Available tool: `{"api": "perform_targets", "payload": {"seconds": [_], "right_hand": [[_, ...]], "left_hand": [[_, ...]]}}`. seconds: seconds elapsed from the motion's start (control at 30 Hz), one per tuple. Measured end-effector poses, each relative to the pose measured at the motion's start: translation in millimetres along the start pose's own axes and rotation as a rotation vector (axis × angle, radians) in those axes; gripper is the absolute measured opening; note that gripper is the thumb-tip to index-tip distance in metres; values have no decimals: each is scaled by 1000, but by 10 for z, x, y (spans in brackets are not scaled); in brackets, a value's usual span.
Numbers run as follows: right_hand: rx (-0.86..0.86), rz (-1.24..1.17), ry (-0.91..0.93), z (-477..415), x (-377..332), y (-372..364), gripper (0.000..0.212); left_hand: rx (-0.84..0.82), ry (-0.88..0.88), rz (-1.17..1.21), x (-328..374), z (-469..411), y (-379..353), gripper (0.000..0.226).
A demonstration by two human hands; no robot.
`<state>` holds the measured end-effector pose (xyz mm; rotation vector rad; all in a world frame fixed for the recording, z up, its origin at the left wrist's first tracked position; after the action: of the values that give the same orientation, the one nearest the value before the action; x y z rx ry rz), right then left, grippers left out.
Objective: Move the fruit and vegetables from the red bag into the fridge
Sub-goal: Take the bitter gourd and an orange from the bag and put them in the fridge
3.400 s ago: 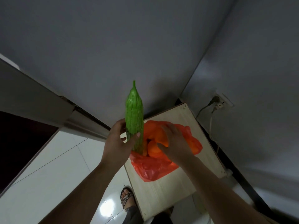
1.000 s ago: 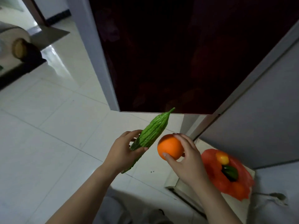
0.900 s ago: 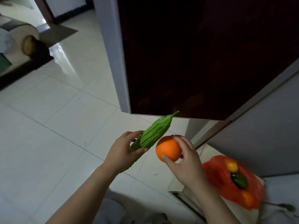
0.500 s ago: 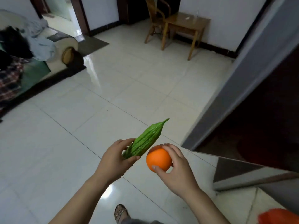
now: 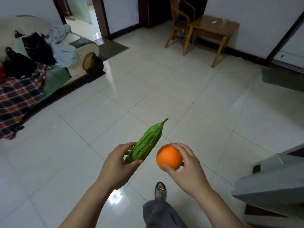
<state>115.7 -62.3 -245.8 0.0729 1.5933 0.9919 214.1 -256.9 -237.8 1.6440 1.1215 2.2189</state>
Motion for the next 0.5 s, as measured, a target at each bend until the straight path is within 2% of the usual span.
{"api": "perform_targets", "payload": {"seconds": [0.2, 0.5], "right_hand": [[159, -26, -57, -882, 354, 426, 61], [327, 1, -108, -2203, 692, 1276, 61]], "left_hand": [[-77, -48, 9, 276, -1135, -166, 53], [-249, -212, -32, 1149, -2930, -679, 49]]}}
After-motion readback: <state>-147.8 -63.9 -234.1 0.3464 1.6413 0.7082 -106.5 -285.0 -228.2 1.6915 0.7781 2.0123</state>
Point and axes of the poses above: each hand's wrist, its own z-axis away from the middle knuckle, its own y-axis out of the back of the hand, x = y × z, the point moved 7 cm from there along -z, towards the middle knuckle
